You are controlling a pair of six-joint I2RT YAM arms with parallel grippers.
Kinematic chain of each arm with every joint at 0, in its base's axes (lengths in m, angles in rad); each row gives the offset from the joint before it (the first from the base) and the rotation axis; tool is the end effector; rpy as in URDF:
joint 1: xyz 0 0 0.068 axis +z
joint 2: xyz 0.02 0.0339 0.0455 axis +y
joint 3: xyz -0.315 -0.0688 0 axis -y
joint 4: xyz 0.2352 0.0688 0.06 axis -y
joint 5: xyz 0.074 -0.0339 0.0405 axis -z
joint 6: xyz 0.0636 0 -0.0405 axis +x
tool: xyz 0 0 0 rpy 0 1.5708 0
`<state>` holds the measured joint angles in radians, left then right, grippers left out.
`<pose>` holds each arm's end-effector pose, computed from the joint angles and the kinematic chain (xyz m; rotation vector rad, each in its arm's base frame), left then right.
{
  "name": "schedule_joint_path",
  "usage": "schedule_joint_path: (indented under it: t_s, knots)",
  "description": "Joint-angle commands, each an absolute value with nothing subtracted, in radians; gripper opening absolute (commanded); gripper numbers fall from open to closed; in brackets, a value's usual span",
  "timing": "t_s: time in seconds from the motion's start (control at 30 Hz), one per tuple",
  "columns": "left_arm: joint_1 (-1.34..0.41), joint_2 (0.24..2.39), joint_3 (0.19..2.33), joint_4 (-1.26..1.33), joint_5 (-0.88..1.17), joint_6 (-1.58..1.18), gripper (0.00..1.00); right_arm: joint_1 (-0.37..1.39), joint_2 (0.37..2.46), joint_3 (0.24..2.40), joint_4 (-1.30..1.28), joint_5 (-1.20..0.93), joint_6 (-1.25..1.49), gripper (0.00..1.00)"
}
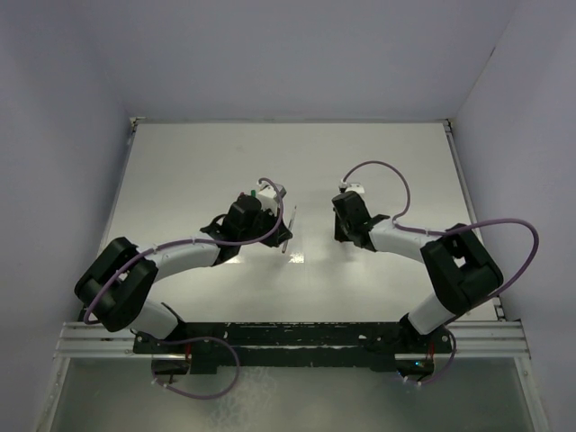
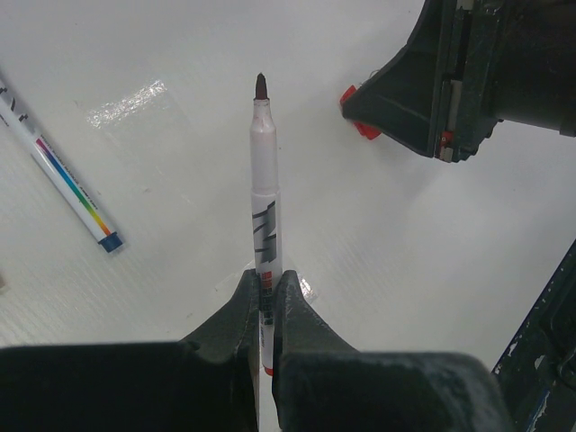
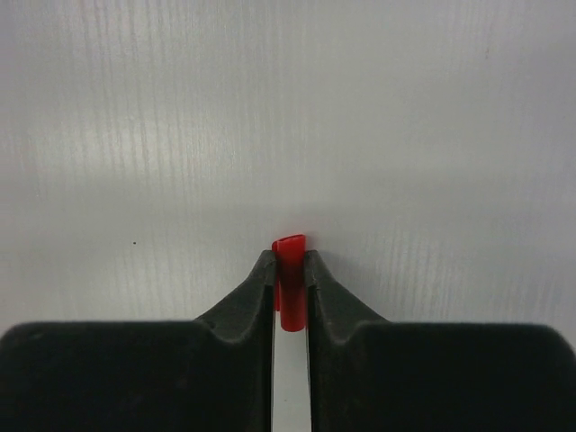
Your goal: Insert the pens into the pen caps
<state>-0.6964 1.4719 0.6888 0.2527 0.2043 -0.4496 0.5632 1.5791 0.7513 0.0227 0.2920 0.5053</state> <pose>0.2337 -0.2123 0.2346 0.4021 2.1844 -0.8796 0.2799 0.1551 0.1986 0.0707 2.3390 0.1834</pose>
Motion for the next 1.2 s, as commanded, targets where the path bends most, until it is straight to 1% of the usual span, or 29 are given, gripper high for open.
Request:
schedule_joint_path:
  t_s: [0.0,0.03,0.23,0.5,0.67,0.83,1.0,1.17]
  knots:
    - [-0.700,1.444,0.690,0.285,0.196,-0.442,0.00,0.562,1.589,0.752,-0.042,0.249,0.534,0.02]
    - [-0.701,1.445,0.691,0.285,0.196,-0.444,0.00,0.561,1.594,0.755,-0.051,0.248,0.536,0.00]
    - [-0.700,1.445,0.693,0.279,0.193,-0.446,0.00,0.561,1.562,0.765,-0.045,0.268,0.534,0.00]
    - [-0.700,1.401,0.702,0.284,0.177,-0.446,0.00,0.561,1.385,0.781,0.120,0.344,0.499,0.00]
    - [-0.719,1.370,0.703,0.300,0.178,-0.449,0.00,0.561,1.260,0.720,0.334,0.341,0.463,0.00]
    - [-0.794,1.352,0.706,0.342,0.140,-0.446,0.00,0.561,1.170,0.637,0.560,0.299,0.486,0.00]
    - [-0.824,1.355,0.703,0.383,0.111,-0.464,0.00,0.561,1.111,0.526,0.829,0.227,0.578,0.00]
    - [-0.823,1.354,0.697,0.407,0.125,-0.480,0.00,0.561,1.087,0.446,0.991,0.202,0.608,0.00]
